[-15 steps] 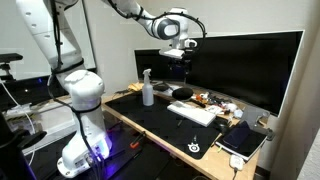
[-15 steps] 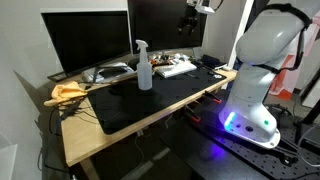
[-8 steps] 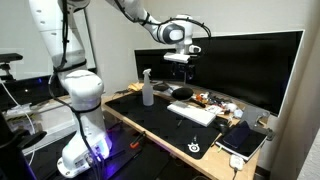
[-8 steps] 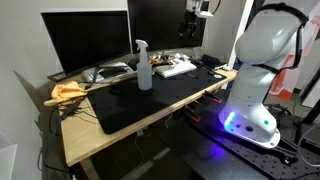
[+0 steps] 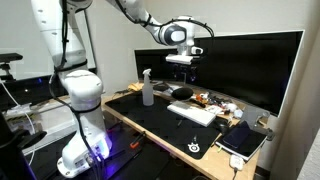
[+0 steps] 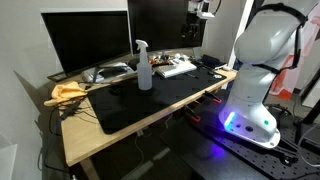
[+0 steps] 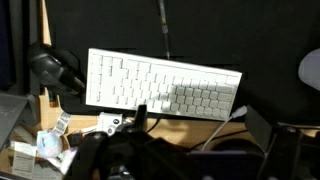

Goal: Put the mouse and the small thing that is next to it on the right side of the spray bottle

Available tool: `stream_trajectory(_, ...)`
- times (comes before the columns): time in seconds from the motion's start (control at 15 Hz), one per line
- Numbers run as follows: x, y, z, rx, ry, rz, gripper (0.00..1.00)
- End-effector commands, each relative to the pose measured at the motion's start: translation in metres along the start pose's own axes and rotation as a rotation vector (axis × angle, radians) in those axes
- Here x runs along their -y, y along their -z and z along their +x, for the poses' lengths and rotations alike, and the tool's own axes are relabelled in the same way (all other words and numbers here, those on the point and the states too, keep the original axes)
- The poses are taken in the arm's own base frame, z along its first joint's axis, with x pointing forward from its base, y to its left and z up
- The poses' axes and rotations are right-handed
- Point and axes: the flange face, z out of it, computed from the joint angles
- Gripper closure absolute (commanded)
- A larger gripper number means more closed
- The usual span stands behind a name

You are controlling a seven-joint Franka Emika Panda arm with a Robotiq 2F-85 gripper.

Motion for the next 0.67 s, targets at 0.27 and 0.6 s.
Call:
stream_trajectory(0.27, -0.073, -0.023, -0.040, 0.022, 0.124, -0.035, 0.00)
stream_trajectory(0.6, -0.123, -0.051, -0.046, 0.063, 0.189, -0.034, 0.00)
